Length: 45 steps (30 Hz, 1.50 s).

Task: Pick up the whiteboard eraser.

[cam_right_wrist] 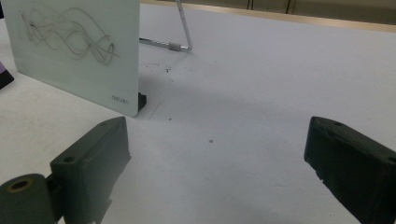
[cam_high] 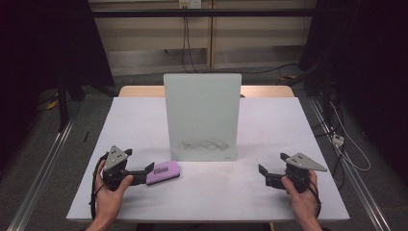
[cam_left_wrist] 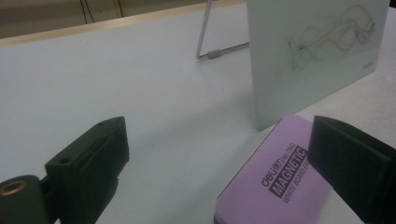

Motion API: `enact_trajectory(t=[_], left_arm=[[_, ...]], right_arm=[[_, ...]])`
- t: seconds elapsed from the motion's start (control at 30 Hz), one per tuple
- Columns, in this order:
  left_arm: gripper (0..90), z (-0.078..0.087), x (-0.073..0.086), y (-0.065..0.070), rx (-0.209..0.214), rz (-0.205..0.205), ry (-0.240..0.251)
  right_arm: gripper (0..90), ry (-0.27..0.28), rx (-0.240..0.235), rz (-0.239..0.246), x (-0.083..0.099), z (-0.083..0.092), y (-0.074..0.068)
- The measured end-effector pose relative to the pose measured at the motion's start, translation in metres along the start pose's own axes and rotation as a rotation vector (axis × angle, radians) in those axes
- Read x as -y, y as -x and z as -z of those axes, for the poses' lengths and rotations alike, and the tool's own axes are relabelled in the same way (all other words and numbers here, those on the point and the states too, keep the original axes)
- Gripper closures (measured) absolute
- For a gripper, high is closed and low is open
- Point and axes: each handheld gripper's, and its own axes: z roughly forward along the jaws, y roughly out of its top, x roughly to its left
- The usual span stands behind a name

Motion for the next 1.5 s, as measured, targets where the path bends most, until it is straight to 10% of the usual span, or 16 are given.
enact_trajectory(t=[0.53, 0.63, 0.77, 1.5], left_arm=[[7.9, -0.002, -0.002, -0.006, 0.017, -0.014, -0.042], [9.6, -0.004, -0.004, -0.005, 0.018, -0.072, -0.058], [9.3, -0.007, -0.007, -0.006, 0.091, -0.052, -0.092], [13.7, -0.025, -0.023, 0.012, 0.250, -0.281, -0.323]], right_arm=[[8.5, -0.004, -0.031, -0.004, 0.000, -0.003, 0.001], [8.6, -0.005, -0.031, -0.001, 0.000, -0.003, 0.001], [8.6, -0.009, -0.034, 0.003, 0.000, -0.003, 0.000], [8.5, -0.021, -0.037, 0.024, -0.001, -0.005, -0.005]])
